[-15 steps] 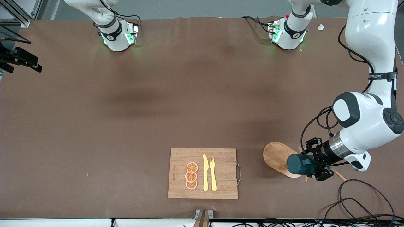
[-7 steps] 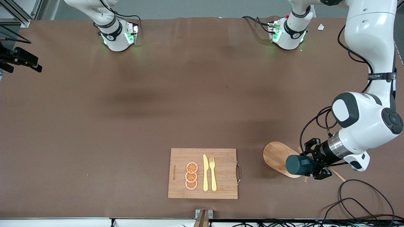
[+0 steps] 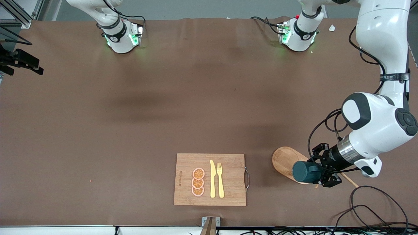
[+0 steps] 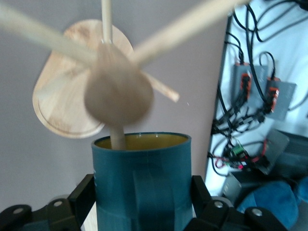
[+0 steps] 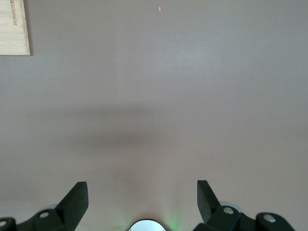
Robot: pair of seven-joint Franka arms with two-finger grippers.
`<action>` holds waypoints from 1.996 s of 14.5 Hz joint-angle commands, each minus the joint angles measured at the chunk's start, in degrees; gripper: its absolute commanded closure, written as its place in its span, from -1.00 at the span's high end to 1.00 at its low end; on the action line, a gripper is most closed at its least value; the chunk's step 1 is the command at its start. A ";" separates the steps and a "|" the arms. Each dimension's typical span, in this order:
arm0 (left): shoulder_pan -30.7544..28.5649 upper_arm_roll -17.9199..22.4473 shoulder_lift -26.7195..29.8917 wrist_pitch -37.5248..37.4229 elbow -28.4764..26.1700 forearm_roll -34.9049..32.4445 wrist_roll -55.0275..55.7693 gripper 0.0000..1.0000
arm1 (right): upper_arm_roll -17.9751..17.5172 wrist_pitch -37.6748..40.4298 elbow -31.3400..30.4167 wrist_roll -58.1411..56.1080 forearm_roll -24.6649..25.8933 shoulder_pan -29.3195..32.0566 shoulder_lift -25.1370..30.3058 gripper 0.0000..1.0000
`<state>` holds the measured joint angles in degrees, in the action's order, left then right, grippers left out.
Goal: Transfer cup from left to right arm and place
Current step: 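Lift the mug off the stand peg and carry it toward the table middle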
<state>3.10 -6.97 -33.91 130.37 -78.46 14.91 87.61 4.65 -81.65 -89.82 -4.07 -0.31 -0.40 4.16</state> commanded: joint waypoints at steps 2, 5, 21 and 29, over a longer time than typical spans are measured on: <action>0.16 -2.95 2.27 -0.55 -0.47 0.04 1.95 0.35 | -0.17 0.00 -0.53 -0.50 0.04 0.92 0.67 1.00; 0.33 -5.94 2.71 -0.55 -0.47 -0.14 2.74 0.35 | -0.17 -0.09 -0.53 -0.50 0.04 1.19 0.67 1.00; 32.75 -5.16 -4.22 0.15 1.90 -40.98 13.02 0.34 | -0.26 -0.36 0.00 -0.41 -0.31 1.36 0.50 1.00; 45.31 0.18 -10.29 0.06 3.22 -65.07 17.15 0.34 | -0.26 -0.44 1.58 -0.32 -0.49 1.54 -4.07 1.00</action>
<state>44.12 -10.72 -42.36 130.43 -77.06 -45.94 103.37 4.88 -82.20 -89.49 -4.06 -0.31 0.19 1.45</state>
